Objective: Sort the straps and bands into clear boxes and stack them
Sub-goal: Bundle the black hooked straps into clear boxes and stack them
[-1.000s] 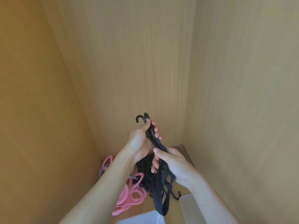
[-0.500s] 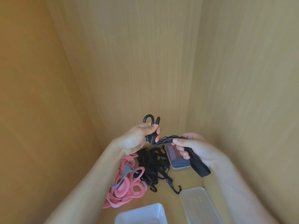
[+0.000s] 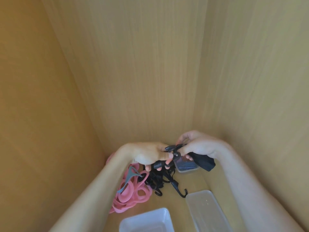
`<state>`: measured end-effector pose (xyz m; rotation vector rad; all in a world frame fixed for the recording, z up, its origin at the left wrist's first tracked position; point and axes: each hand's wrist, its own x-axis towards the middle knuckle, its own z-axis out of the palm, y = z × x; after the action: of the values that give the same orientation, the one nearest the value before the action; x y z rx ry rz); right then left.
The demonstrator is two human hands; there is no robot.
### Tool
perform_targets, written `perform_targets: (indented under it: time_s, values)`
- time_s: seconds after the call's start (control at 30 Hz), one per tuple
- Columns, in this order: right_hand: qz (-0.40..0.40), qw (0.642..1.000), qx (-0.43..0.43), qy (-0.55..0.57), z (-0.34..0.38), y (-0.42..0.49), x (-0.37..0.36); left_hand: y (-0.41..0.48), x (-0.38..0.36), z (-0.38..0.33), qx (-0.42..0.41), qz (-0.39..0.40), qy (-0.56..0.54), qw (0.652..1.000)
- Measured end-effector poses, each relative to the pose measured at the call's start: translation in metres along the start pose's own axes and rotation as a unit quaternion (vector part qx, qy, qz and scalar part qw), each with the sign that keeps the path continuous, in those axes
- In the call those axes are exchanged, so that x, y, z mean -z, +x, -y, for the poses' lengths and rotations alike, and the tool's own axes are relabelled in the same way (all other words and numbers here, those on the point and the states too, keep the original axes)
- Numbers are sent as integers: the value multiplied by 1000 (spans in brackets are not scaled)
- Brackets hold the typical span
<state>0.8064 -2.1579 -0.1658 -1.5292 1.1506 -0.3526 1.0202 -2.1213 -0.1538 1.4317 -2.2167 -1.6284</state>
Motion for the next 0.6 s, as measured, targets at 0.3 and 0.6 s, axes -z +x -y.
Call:
perform_targets:
  time_s: [0.3,0.6]
  values:
    - [-68,979,-39,-189,12,7,13,16,-28,-7,4,-157,177,972]
    - [-108,980,-7,-169,17,5,6,22,-29,9,31,-146,138,979]
